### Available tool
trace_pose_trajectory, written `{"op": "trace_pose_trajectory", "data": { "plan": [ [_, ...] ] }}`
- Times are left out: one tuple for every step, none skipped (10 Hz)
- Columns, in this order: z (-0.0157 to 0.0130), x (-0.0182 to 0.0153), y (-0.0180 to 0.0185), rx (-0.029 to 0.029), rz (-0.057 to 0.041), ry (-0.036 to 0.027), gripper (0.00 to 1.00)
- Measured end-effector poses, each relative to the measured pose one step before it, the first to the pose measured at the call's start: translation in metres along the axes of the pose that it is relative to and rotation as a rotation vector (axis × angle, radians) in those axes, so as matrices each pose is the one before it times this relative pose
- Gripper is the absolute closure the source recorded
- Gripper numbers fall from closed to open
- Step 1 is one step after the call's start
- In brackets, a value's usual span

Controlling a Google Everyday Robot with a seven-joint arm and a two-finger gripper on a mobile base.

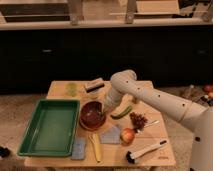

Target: Stack bowls on top of each other

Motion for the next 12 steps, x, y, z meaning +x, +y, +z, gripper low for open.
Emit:
{"op": "trace_pose_trajectory", "data": {
  "plan": [
    [0.00165,-0.00067,-0.00007,-0.00120,0.00213,-0.00173,0.60],
    [0.00184,0.00020,-0.00040,-0.00082,0.00136,0.00717,0.48],
    [0.00042,0.00010,-0.00050,0.00041,-0.00337,0.01542,0.40],
    [-0.00001,0.00027,-0.00083,0.00097,-0.00736,0.02841,0.31],
    [-0.00039,0.00024,-0.00078,0.00161,-0.00907,0.03843,0.22],
    [0.00015,-0.00050,-0.00018,-0.00038,-0.00805,0.01563,0.20],
    [-0.00044,0.00014,-0.00172,0.00023,-0.00756,0.01061,0.20],
    [0.00051,-0.00021,-0.00198,0.00014,-0.00920,0.00867,0.20],
    [0.00032,-0.00012,-0.00049,-0.00128,-0.00402,0.00256,0.20],
    [0.00022,0.00006,-0.00009,-0.00226,-0.00272,0.00103,0.20],
    [-0.00004,0.00017,-0.00046,-0.00096,-0.00208,0.00064,0.20],
    [-0.00014,0.00029,-0.00042,-0.00091,-0.00299,0.00138,0.20]
  ]
}}
